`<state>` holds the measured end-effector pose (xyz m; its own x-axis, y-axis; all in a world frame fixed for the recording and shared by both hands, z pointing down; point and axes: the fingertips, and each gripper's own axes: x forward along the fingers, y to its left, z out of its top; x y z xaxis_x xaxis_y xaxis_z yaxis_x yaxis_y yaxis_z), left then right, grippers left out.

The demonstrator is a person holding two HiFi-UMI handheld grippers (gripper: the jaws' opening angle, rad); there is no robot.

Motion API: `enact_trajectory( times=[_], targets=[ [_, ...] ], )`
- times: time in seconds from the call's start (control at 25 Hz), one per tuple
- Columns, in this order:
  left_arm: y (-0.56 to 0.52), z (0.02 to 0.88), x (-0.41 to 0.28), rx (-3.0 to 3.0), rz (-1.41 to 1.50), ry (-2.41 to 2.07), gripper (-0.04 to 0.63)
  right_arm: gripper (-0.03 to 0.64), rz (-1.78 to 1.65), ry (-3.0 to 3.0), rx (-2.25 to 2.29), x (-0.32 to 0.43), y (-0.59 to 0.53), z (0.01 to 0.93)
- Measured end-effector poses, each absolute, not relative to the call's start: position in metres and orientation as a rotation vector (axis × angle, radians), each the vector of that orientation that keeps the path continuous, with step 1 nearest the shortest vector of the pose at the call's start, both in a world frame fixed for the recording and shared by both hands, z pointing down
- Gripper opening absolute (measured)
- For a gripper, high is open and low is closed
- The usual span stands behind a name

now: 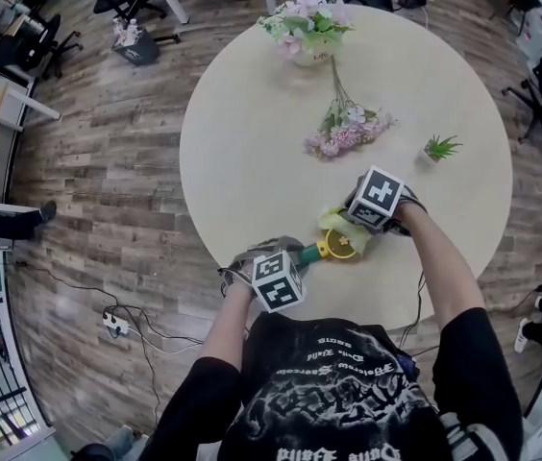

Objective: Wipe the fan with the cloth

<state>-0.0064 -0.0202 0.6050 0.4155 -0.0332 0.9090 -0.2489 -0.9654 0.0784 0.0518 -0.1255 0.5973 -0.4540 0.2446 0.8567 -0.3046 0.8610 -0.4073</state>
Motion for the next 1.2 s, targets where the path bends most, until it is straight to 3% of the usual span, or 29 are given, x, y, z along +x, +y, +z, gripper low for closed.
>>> enact_trajectory(
  times=[0.56,1.04,1.2],
  targets=[
    [-0.024,0.607,-0.001,2.503,1.628,-0.193,0.170,0.023,0.473,-1.796,-0.263,0.003,-0.081,0.603],
    [-0.028,0.607,0.002,2.444,1.432,-0.422,0.170,0.021,0.561,-1.880,-0.052,-0.016,-0.079,0.598],
    [-0.035,0.607,0.001,2.358,1.322,-0.563,0.143,0.021,0.682,-1.918,0.115,-0.022,-0.083,0.594]
  ],
)
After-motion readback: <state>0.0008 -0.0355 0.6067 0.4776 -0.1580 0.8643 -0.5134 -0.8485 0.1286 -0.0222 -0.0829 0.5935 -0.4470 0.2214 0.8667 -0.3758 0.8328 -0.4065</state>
